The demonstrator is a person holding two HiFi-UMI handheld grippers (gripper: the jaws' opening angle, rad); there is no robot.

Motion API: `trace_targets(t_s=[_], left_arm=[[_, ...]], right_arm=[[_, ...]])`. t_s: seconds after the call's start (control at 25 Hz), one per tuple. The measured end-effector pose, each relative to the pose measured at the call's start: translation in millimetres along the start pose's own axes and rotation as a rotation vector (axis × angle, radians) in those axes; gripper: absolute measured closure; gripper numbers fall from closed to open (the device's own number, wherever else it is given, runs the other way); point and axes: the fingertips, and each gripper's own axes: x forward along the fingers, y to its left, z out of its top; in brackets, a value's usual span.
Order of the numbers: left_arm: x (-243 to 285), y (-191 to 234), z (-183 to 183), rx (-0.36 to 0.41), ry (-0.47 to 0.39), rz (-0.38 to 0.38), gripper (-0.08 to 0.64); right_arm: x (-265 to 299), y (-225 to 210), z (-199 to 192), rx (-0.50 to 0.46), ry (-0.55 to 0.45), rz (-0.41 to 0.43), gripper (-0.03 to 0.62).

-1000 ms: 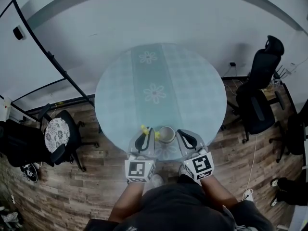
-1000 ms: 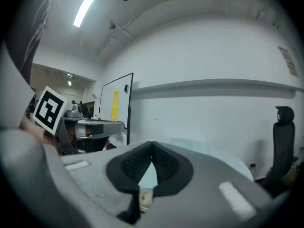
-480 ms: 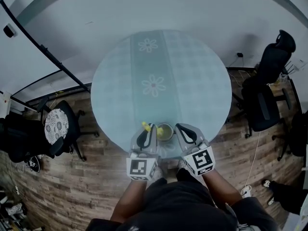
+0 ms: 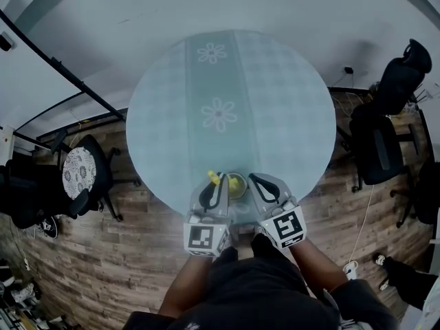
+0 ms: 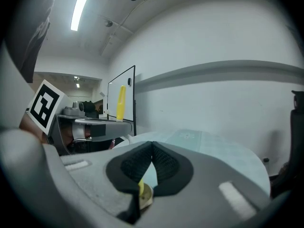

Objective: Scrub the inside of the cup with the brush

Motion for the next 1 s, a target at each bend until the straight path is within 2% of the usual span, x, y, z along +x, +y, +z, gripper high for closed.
trace_targets(t_s=[0.48, 1.0], left_arm=[[23, 9, -43, -0.026, 0.065, 0.034, 0.522], [52, 5, -62, -0.025, 0.091, 0.039, 0.522]], right_arm=[[10, -26, -31, 0.035, 0.036, -0.005, 0.591], [14, -44, -54, 0.068, 0.052, 0.002, 0.591]])
